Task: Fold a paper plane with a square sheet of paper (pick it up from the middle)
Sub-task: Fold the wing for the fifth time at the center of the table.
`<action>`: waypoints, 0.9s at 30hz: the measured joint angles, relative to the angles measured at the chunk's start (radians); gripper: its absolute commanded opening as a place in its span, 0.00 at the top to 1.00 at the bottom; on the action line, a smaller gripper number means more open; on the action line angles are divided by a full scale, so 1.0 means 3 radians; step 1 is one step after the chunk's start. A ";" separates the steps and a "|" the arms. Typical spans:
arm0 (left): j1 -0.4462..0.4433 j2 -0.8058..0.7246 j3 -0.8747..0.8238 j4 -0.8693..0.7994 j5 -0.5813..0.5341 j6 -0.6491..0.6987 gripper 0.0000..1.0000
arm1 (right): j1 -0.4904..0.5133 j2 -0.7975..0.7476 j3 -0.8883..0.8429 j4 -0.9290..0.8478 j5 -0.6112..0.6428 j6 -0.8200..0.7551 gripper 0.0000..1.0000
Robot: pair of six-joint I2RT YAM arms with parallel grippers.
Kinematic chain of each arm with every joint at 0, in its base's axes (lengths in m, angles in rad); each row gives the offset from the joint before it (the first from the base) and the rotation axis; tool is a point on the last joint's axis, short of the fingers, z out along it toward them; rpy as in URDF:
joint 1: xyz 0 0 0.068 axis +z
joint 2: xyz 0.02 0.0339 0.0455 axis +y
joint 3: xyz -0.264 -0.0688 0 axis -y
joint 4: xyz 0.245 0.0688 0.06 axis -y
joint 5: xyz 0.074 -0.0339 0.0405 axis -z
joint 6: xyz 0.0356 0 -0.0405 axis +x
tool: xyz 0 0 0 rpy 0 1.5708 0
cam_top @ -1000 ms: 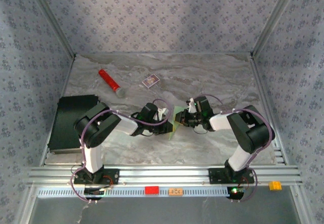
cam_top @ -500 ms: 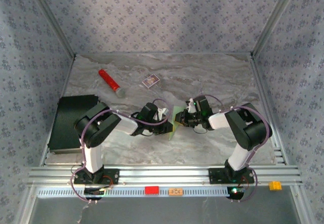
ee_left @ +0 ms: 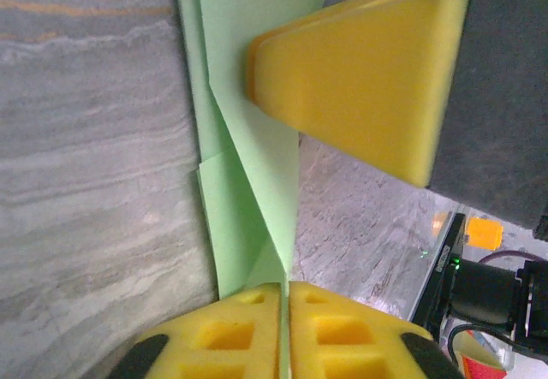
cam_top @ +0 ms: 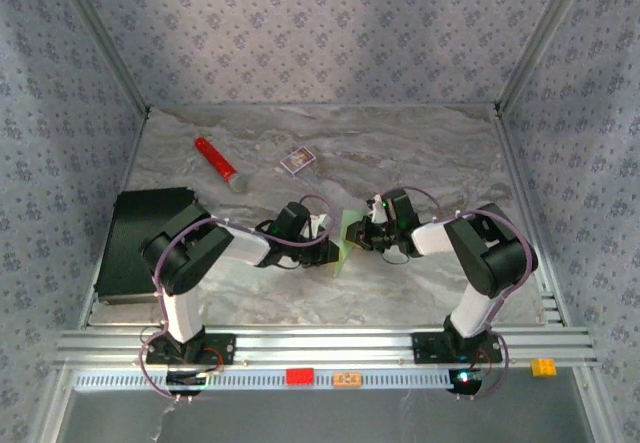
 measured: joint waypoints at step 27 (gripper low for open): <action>0.0019 -0.0024 0.0088 -0.0403 0.0099 0.0374 0.93 | 0.0011 0.0001 0.0033 -0.0084 0.0027 0.0000 0.87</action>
